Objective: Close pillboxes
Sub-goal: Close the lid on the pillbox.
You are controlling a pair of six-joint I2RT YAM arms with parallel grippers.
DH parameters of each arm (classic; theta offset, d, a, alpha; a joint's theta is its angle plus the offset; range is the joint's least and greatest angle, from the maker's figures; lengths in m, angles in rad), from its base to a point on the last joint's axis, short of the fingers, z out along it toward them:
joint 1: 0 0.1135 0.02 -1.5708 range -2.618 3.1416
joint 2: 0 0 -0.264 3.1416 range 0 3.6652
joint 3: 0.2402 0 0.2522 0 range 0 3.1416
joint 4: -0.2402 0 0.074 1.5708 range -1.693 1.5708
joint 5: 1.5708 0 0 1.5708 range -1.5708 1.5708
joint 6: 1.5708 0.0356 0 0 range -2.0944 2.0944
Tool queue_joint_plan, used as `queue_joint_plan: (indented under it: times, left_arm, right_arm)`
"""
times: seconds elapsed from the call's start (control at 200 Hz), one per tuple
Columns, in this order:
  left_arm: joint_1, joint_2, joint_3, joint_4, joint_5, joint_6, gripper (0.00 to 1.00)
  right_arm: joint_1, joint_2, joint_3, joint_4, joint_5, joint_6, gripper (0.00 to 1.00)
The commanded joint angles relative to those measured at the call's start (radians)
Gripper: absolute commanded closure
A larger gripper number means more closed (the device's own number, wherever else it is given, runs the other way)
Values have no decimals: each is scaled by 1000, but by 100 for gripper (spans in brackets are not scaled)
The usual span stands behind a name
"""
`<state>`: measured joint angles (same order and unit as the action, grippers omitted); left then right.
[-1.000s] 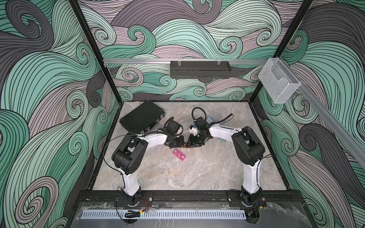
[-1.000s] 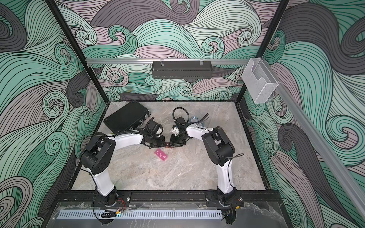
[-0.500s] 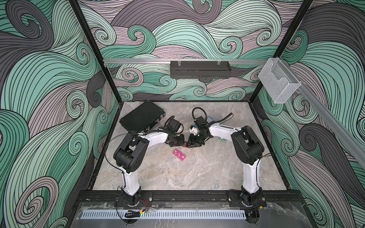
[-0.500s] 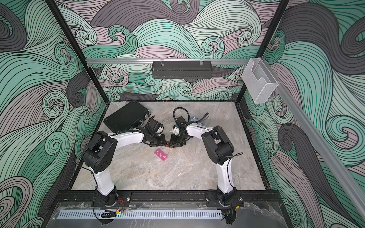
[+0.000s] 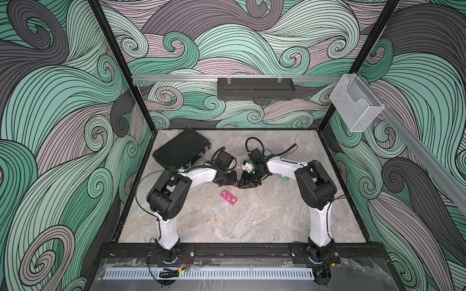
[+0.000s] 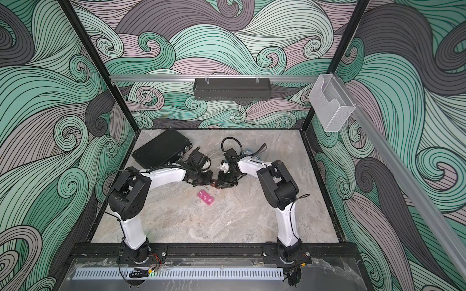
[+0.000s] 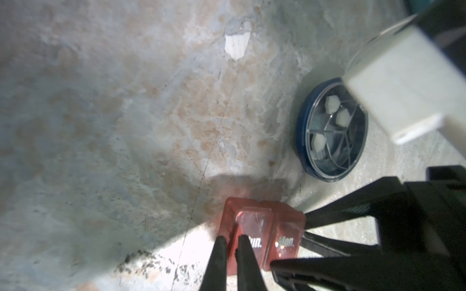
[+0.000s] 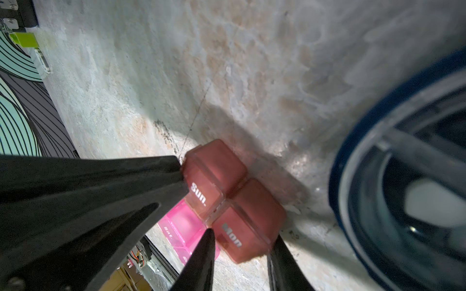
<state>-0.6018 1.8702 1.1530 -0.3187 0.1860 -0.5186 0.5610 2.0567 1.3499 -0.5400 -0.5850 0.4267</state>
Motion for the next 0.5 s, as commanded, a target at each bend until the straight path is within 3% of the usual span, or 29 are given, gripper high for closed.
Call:
queue_joint_plan:
  times: [0.0,0.33,0.495]
  left_arm:
    - [-59,107,-54,-79,-21,3,93]
    - [-81,106,-85,-60,-22,-22,95]
    - [-79,17,-59,-99,-41,-20,81]
  right_arm:
    - [23,64,5,61,17,-8,65]
    - [21,73,5,61,13,-8,65]
    - [20,31,-3,52,13,-13,65]
